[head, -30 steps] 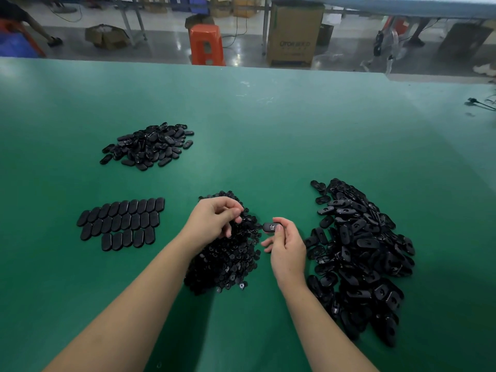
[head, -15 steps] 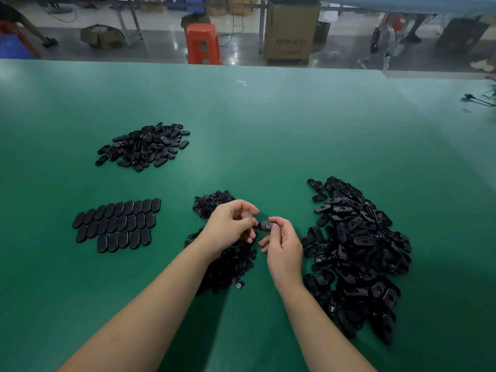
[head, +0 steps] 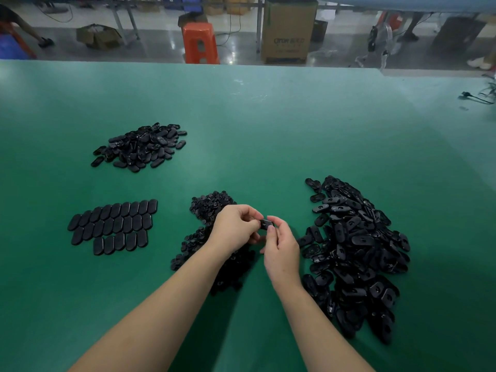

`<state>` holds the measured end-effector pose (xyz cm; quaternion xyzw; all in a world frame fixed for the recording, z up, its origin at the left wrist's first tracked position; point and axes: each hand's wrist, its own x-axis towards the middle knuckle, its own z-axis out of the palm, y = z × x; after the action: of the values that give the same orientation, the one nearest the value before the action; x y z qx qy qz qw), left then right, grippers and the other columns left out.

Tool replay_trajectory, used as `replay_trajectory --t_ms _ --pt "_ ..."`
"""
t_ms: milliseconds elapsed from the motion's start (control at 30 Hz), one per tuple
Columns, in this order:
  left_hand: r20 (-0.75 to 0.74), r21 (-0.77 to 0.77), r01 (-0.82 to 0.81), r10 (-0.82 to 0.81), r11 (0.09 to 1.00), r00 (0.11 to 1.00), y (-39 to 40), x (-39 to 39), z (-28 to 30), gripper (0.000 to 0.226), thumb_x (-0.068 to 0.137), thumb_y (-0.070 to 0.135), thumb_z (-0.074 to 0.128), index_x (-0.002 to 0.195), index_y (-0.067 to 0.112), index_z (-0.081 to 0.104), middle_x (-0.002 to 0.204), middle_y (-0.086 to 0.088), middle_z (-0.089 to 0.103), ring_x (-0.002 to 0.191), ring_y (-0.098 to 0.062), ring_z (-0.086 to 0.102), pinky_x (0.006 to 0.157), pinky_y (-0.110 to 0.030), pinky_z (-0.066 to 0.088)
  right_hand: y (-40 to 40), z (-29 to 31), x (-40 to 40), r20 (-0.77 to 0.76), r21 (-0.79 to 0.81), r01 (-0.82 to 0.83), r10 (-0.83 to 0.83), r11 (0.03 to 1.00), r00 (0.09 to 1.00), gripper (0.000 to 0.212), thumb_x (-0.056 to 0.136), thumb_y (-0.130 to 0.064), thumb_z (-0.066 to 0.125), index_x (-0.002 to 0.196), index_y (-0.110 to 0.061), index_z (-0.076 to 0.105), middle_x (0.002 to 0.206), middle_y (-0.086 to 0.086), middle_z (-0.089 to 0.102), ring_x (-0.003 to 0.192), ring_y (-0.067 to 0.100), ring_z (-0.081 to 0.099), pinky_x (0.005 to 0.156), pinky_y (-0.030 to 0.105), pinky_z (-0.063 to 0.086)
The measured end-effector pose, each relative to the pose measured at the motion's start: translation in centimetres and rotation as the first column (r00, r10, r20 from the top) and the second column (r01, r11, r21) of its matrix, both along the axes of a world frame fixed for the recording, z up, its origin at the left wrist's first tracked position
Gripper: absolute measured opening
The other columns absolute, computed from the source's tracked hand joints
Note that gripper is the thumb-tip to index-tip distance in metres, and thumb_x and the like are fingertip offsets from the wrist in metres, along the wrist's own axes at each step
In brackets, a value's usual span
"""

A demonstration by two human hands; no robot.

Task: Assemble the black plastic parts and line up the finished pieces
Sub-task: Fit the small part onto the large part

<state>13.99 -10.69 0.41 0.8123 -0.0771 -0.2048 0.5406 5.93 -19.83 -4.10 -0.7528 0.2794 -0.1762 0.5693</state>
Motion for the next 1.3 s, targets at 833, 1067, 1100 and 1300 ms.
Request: replay_trajectory --t_ms 833,1067,1100,1300 --pt "0.197 0.282 0.193 -0.254 0.940 0.947 0.3 0.7 1.2 0.024 0.085 0.002 0.060 0.089 0.026 0.054 0.072 0.004 0.073 0.054 -0.008 0.069 0.062 -0.026 0.054 0.0 0.2 -0.1 -0.023 -0.054 -0.035 0.034 0.998 0.999 0.023 0.106 -0.018 0.047 0.118 -0.026 0.065 0.106 -0.009 0.071 0.095 0.019 0.066 0.085 0.051 0.055" --pt "0.194 0.297 0.214 -0.279 0.930 0.940 0.4 0.9 1.2 0.025 0.085 0.005 0.062 0.088 0.028 0.052 0.073 0.004 0.074 0.059 -0.007 0.068 0.069 -0.031 0.057 0.0 0.1 -0.1 -0.021 -0.059 -0.046 0.045 0.997 0.999 0.023 0.106 -0.019 0.047 0.118 -0.026 0.065 0.106 -0.009 0.071 0.090 0.025 0.068 0.085 0.050 0.055" --pt "0.190 0.290 0.213 -0.274 0.933 0.943 0.5 0.9 1.2 0.025 0.085 0.004 0.063 0.088 0.027 0.052 0.073 0.004 0.075 0.059 -0.008 0.069 0.069 -0.032 0.058 0.0 0.0 -0.1 -0.019 -0.057 -0.043 0.042 0.997 0.999 0.023 0.106 -0.019 0.047 0.118 -0.025 0.065 0.106 -0.009 0.071 0.089 0.026 0.068 0.086 0.050 0.055" --pt "0.077 0.166 0.214 -0.229 0.963 0.970 0.8 1.1 1.0 0.022 0.087 0.001 0.068 0.094 0.017 0.054 0.073 -0.003 0.075 0.063 -0.023 0.073 0.068 -0.039 0.062 0.0 -0.1 0.0 -0.027 -0.048 -0.038 0.037 0.998 0.999 0.023 0.106 -0.021 0.047 0.117 -0.025 0.066 0.100 -0.007 0.071 0.087 0.025 0.068 0.084 0.047 0.055"
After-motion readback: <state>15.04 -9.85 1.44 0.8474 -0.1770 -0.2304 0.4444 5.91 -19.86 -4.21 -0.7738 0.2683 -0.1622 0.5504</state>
